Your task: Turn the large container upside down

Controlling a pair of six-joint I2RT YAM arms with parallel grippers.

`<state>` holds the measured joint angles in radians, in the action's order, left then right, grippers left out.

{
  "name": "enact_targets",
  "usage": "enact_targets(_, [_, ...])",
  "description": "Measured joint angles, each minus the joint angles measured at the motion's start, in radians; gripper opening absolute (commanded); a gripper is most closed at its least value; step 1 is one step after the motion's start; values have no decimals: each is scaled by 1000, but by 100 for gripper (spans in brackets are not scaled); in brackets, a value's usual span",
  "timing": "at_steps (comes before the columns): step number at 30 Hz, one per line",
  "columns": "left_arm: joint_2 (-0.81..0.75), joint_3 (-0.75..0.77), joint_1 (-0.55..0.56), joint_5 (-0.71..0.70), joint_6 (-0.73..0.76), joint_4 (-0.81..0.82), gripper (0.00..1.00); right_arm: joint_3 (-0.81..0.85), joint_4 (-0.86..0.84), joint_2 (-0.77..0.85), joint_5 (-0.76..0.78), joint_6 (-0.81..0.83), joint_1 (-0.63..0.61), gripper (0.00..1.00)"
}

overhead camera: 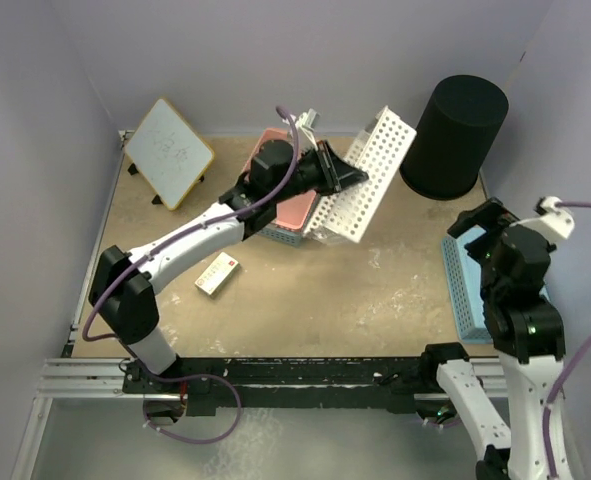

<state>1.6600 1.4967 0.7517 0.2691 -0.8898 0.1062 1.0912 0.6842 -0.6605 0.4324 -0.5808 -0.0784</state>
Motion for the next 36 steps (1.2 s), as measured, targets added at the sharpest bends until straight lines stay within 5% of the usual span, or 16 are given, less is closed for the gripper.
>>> enact_targets(11, [174,-261,93,72,-607,813,0,16,3,23,84,-3,2,100])
enact_targets(27, [447,-468,129,-45,-952,1296,0,13,7,17,74,-3,1,100])
enact_targets(36, [449,-551,128,-56,-927,1265,44,13,7,12,73,-2,1,100])
